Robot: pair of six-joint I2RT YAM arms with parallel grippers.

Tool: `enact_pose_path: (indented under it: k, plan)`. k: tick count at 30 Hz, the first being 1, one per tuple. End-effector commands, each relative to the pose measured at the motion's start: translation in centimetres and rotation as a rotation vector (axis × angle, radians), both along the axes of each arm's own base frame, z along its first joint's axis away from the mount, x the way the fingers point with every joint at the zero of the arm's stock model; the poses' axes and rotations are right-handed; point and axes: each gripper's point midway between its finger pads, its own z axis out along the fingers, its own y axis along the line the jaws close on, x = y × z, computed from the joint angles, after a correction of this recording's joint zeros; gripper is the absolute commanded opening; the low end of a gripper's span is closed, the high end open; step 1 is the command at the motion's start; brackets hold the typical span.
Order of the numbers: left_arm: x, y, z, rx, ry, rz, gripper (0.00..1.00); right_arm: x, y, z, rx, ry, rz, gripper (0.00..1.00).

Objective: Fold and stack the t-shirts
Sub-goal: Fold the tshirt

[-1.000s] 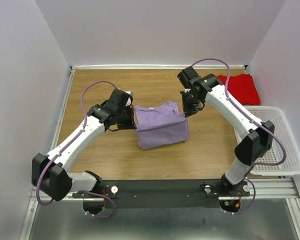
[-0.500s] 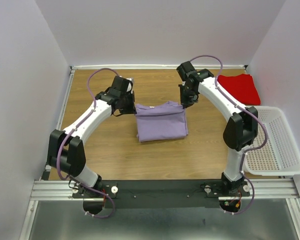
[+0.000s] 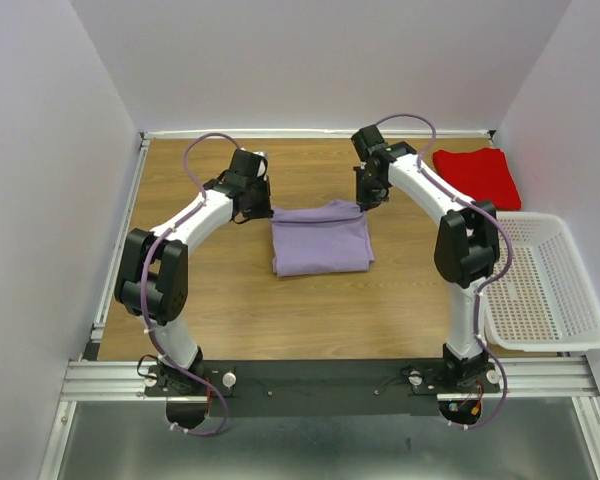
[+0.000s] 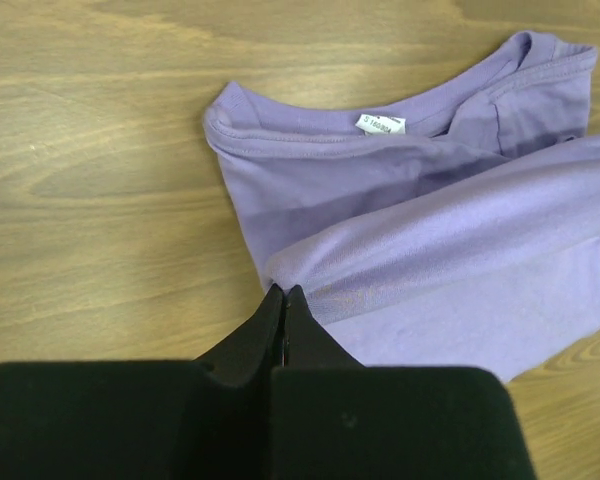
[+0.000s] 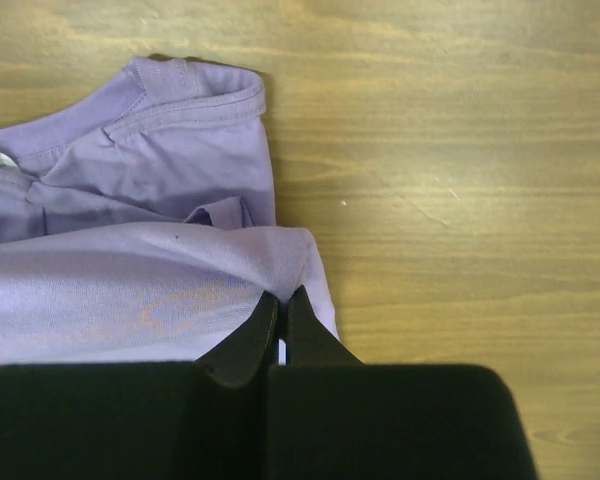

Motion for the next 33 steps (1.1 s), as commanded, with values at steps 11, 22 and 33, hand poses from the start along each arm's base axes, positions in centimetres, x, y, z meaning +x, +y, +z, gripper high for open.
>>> enact_pose_path:
  k: [11,22,33]
  plan:
    - [0.7,3.4,-2.5,0.032,-0.050,0.144,0.00,3.5,0.8,0.9,0.049,-0.121,0.001,0.05]
    - [1.7,5.1,-4.5,0.045,-0.073,0.267,0.00,5.2,1.9,-1.1,0.085,-0.167,0.009,0.18]
    - [1.3,5.7,3.0,0.007,-0.248,0.291,0.75,5.6,2.5,5.2,0.143,-0.325,0.107,0.58]
